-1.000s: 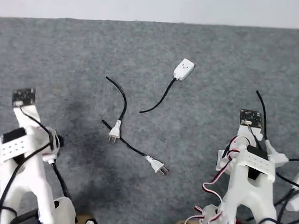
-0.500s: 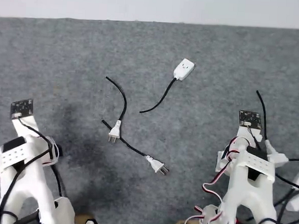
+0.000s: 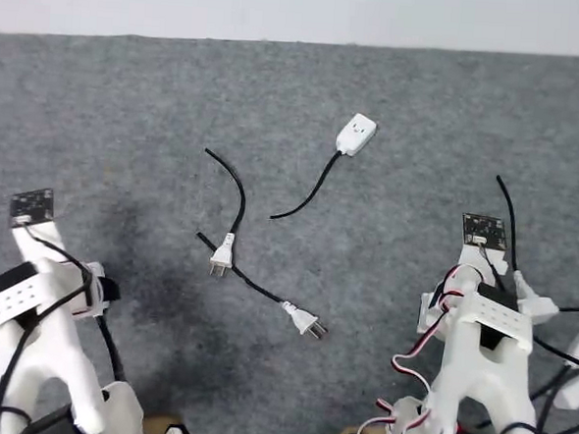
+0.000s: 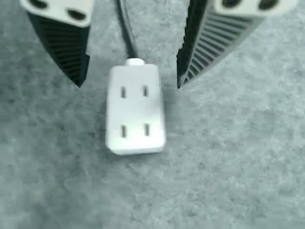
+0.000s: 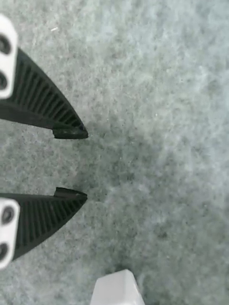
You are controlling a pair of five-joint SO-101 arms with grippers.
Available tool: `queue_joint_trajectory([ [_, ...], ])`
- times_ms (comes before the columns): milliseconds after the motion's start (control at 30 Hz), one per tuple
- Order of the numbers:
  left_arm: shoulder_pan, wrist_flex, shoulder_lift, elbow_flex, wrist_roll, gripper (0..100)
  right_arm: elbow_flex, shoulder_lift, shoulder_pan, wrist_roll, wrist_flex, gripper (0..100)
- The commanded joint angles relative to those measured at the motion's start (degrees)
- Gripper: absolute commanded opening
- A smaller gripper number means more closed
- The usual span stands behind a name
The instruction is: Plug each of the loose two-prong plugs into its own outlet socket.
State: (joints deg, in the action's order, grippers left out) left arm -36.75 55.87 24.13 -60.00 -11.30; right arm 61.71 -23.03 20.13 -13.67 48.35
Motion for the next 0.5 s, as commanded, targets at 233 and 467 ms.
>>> queue_joint_trajectory([
  [233,10.7,-5.5,0.3,-3.4,3.9,15,-0.4,-2.0,-0.4,-0.5,-0.5,16.5],
  [467,12.1,-5.0,0.3,-3.6,3.8,10,-0.4,-2.0,0.7,-0.5,-0.4,16.5],
])
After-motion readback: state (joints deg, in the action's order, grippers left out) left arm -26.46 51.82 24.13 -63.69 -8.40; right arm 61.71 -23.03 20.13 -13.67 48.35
